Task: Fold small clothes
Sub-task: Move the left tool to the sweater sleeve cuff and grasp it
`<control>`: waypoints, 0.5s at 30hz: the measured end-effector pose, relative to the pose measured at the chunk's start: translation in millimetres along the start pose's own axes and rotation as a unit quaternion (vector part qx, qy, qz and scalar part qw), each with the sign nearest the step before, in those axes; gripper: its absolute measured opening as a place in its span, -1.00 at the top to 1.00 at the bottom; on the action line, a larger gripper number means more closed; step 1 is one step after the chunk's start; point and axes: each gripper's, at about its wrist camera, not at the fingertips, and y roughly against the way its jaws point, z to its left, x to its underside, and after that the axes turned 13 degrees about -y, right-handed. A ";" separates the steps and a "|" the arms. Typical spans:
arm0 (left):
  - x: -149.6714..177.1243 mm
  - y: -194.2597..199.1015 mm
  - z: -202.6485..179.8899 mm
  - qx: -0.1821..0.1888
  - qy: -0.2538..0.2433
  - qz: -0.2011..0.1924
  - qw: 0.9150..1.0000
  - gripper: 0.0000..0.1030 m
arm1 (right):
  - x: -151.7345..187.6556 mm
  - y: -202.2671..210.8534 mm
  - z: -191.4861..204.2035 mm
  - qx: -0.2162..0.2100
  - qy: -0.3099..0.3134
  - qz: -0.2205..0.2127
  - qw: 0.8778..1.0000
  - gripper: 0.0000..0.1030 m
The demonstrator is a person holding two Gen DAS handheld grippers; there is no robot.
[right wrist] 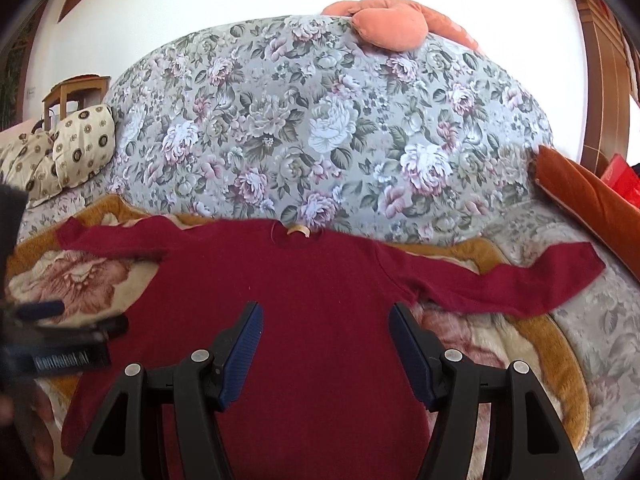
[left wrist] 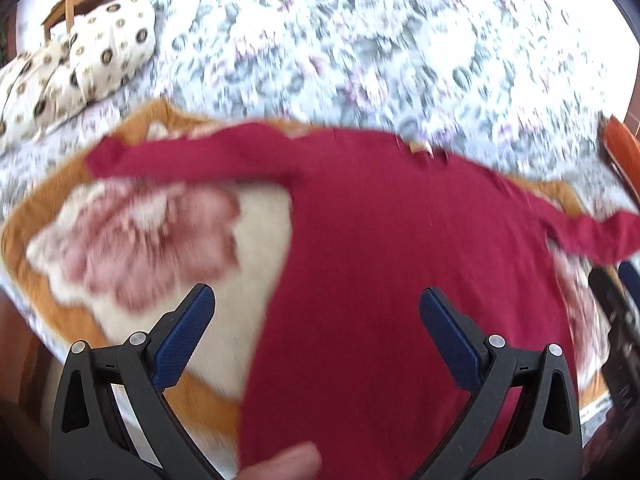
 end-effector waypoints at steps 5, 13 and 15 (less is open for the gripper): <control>-21.9 -36.7 56.1 0.031 0.011 0.055 0.998 -0.99 | -16.2 -44.2 16.2 -0.003 0.029 0.004 1.000 -0.22; -33.6 -79.4 170.5 -0.035 0.038 0.088 0.995 -0.99 | -10.5 -138.1 -2.7 0.026 0.045 0.066 0.996 -0.22; -35.5 -88.9 201.5 -0.025 0.062 0.092 0.993 -0.99 | 2.7 -157.4 -14.2 0.027 0.023 0.097 0.995 -0.22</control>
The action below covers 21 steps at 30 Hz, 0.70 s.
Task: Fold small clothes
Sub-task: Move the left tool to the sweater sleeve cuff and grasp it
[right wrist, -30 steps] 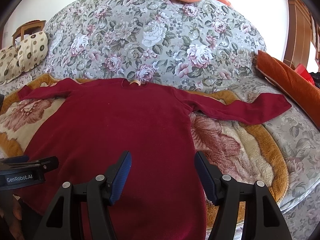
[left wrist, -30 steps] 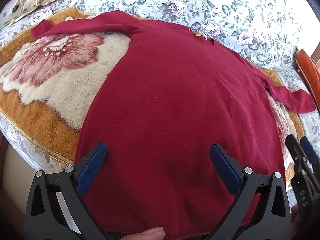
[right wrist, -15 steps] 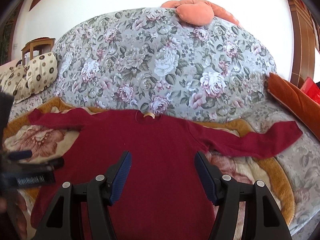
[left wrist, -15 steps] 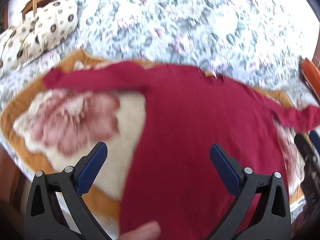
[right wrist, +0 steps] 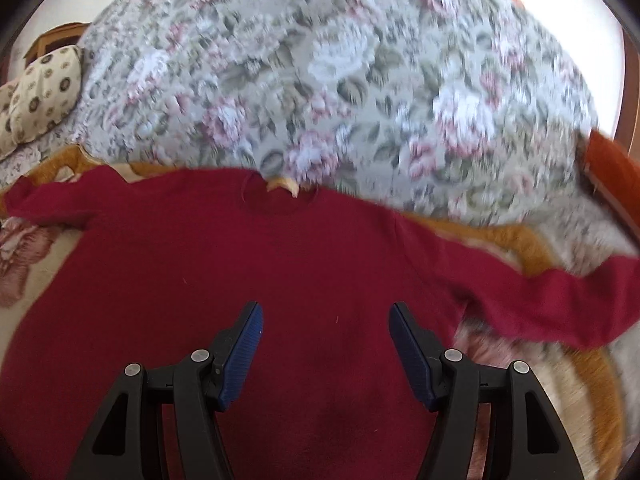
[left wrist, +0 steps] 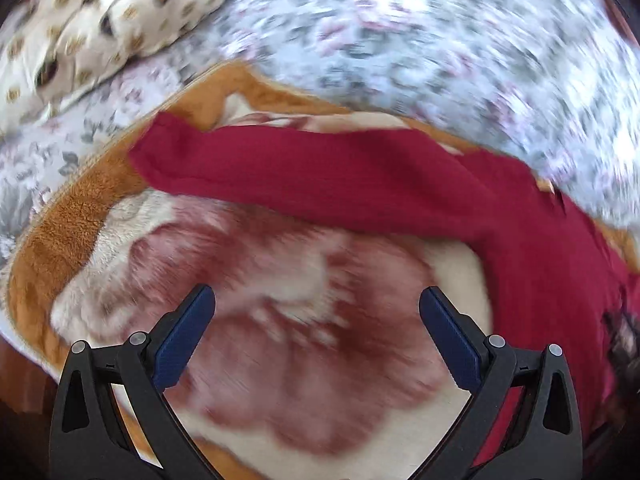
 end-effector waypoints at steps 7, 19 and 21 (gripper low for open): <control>-16.8 -34.5 144.4 0.093 0.190 -0.005 0.977 -0.99 | 10.0 -19.4 -11.1 0.003 -0.024 0.031 0.999 -0.22; -36.8 -77.4 178.0 0.158 0.226 -0.033 0.960 -0.82 | 12.6 -22.9 -10.2 -0.003 -0.022 0.024 0.999 -0.22; -42.7 -80.8 175.1 0.165 0.222 -0.044 0.960 -0.75 | 12.7 -23.5 -11.1 -0.004 -0.023 0.024 0.999 -0.22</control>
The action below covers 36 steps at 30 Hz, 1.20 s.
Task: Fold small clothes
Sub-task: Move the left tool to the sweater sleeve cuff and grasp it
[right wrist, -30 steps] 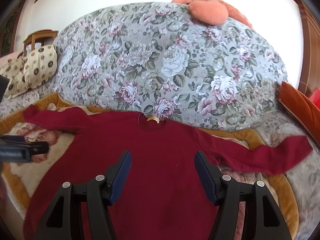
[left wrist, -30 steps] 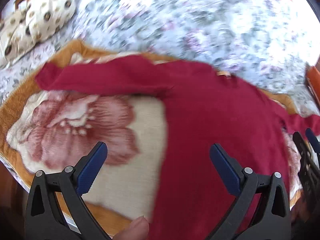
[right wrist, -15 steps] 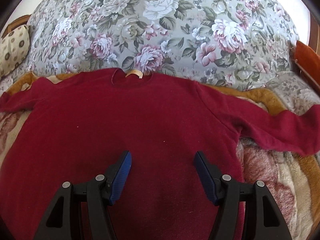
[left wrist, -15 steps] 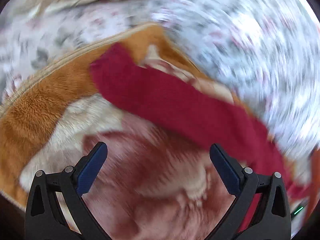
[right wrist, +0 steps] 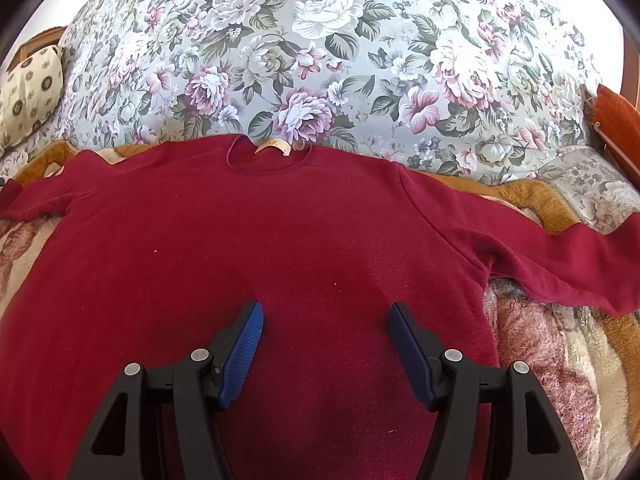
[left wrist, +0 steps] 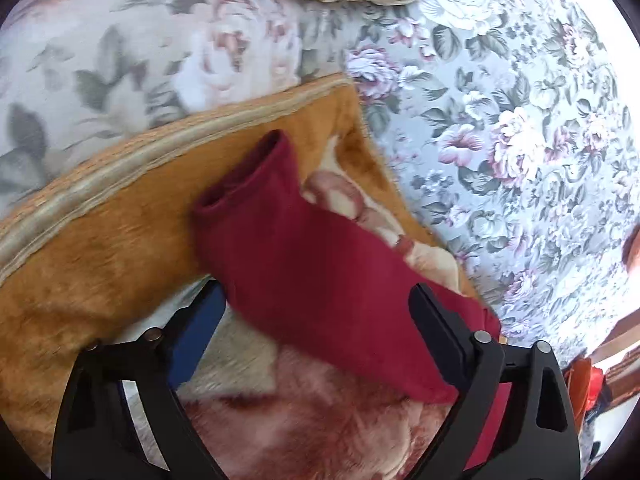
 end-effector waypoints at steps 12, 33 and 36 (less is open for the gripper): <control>7.1 -1.2 10.7 -0.074 0.039 -0.067 0.994 -0.07 | 0.6 -0.3 0.4 0.000 0.000 -0.001 1.000 -0.22; 7.0 -10.7 18.3 -0.020 0.081 -0.073 0.994 -0.16 | 0.5 -0.4 1.7 -0.002 0.000 -0.003 1.000 -0.22; 8.0 0.0 5.2 -0.042 0.047 -0.101 0.993 0.09 | 0.3 -0.6 1.7 -0.002 0.000 -0.003 1.000 -0.22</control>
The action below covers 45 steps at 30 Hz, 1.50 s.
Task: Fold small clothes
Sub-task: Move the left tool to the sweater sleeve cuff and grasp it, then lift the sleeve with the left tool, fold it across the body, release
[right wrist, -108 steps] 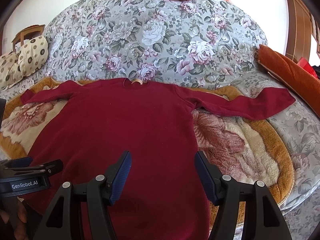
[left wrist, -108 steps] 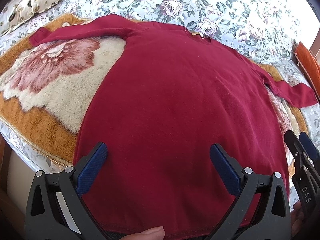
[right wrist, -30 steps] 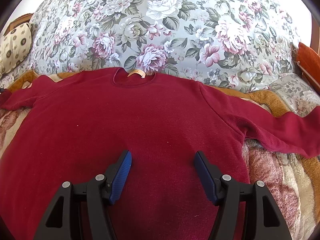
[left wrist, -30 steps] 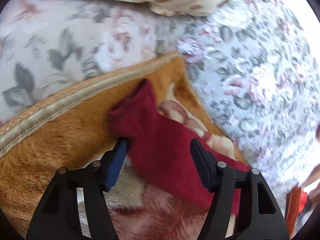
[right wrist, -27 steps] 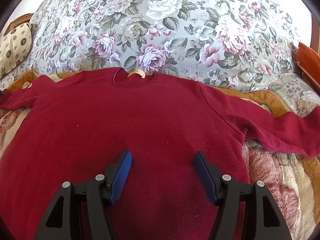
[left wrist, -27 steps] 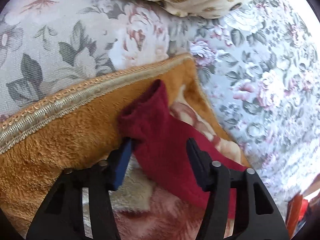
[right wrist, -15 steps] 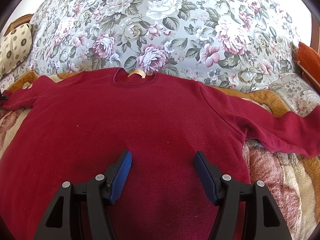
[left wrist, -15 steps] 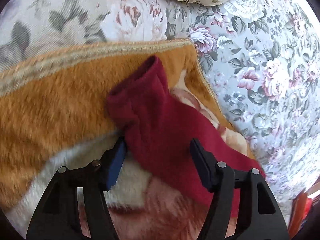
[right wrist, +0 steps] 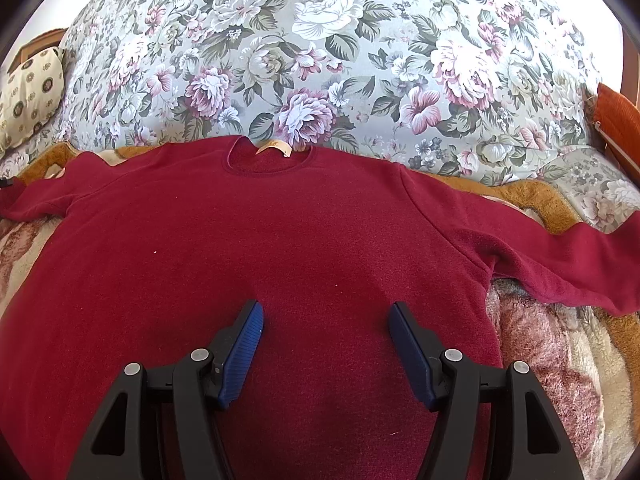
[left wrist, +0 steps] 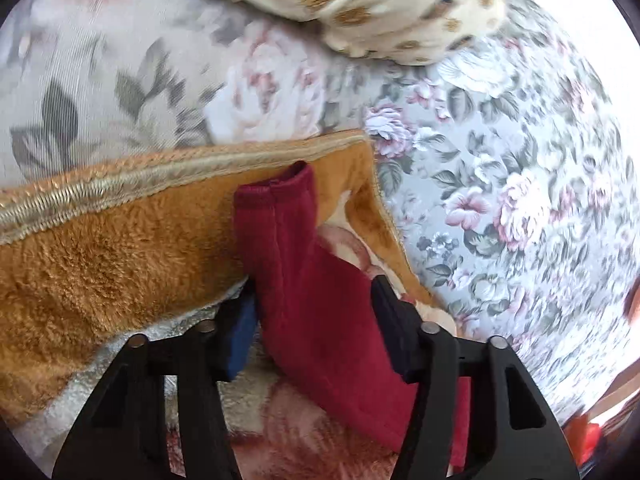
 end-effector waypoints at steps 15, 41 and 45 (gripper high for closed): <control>-3.1 21.5 -45.2 -0.130 -0.091 -0.057 0.986 0.90 | 0.3 -0.5 -0.7 -0.001 0.000 -0.001 1.000 -0.22; 235.5 -46.0 -349.3 0.184 -0.257 0.149 0.937 0.86 | -58.7 10.6 -15.8 -0.102 -0.083 0.031 0.991 -0.23; 237.8 -29.0 -343.3 0.204 -0.260 0.150 0.932 0.44 | -75.8 -29.3 -7.1 -0.222 -0.148 0.111 0.957 -0.23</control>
